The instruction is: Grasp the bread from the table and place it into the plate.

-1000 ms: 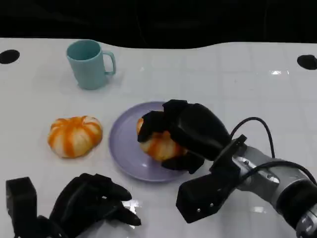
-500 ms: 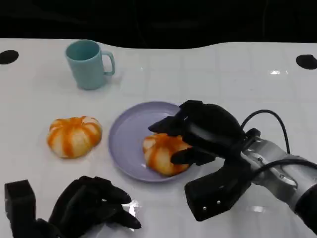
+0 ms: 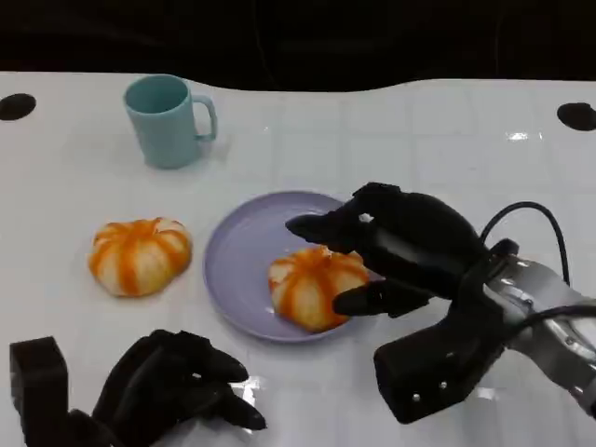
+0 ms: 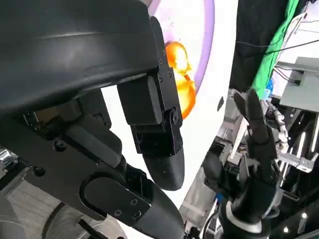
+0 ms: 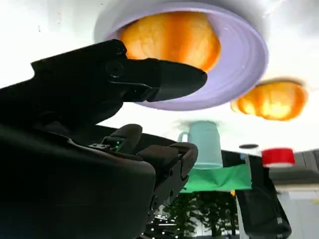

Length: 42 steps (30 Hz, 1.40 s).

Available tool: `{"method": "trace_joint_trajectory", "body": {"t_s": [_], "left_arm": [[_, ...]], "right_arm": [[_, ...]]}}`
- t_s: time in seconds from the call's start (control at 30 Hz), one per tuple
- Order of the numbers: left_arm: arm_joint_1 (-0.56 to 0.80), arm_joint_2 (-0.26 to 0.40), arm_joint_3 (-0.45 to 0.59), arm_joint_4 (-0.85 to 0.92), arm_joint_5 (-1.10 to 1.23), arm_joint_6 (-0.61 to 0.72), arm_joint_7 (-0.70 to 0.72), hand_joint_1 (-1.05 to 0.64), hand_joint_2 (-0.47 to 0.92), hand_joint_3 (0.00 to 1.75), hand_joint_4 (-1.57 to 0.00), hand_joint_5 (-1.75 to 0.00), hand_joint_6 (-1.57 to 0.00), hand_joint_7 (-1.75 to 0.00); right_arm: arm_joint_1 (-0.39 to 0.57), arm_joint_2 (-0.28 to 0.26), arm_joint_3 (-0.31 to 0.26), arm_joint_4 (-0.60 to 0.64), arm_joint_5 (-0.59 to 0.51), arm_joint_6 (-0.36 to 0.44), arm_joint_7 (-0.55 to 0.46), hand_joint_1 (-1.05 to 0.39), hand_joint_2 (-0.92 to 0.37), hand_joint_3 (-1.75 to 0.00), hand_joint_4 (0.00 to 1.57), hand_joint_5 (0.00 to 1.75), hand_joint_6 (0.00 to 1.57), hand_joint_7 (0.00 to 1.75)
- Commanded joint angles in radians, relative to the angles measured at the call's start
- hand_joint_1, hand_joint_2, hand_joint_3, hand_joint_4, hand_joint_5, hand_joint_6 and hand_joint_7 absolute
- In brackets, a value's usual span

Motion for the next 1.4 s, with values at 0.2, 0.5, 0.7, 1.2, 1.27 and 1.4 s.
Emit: {"method": "trace_joint_trajectory", "body": {"t_s": [0.2, 0.5, 0.7, 1.2, 1.27, 1.4], "left_arm": [[-0.003, 0.019, 0.007, 0.028, 0.007, -0.02, 0.006, -1.05, 0.67, 0.0, -1.57, -0.22, -1.57, -0.02], [-0.012, 0.011, -0.001, 0.032, 0.012, -0.026, 0.013, -1.05, 0.67, 0.0, -1.57, -0.22, -1.57, -0.02], [-0.008, 0.009, -0.005, 0.024, 0.02, -0.028, 0.026, -1.05, 0.68, 0.0, -1.57, -0.23, -1.57, -0.03], [-0.011, 0.001, -0.004, 0.024, 0.013, -0.026, 0.02, -1.05, 0.67, 0.0, -1.57, -0.2, -1.57, -0.02], [-0.01, 0.0, -0.004, 0.022, 0.013, -0.027, 0.02, -1.05, 0.67, 0.0, -1.57, -0.2, -1.57, -0.02], [-0.011, 0.002, 0.001, 0.021, 0.006, -0.017, 0.017, -1.05, 0.66, 0.0, -1.57, -0.19, -1.57, -0.02]], "right_arm": [[0.13, -0.013, -0.101, -0.049, 0.13, -0.129, -0.072, -0.79, -0.92, -0.41, 0.42, 0.67, 0.48, 0.1], [0.271, -0.014, -0.191, -0.089, 0.376, -0.207, 0.036, -0.66, -0.92, -0.29, 0.57, 1.22, 0.66, 0.5], [0.383, 0.041, -0.253, -0.128, 0.708, -0.19, 0.211, -0.53, -0.92, -0.24, 0.59, 1.72, 0.48, 1.52], [0.657, 0.116, -0.393, -0.35, 1.013, 0.094, 0.359, -0.57, -0.92, -0.27, 0.68, 1.75, 0.57, 1.7], [0.681, 0.118, -0.406, -0.371, 1.025, 0.11, 0.375, -0.58, -0.92, -0.28, 0.68, 1.75, 0.56, 1.71], [0.707, 0.126, -0.425, -0.389, 1.041, 0.143, 0.397, -0.57, -0.92, -0.31, 0.67, 1.75, 0.55, 1.74]]}}
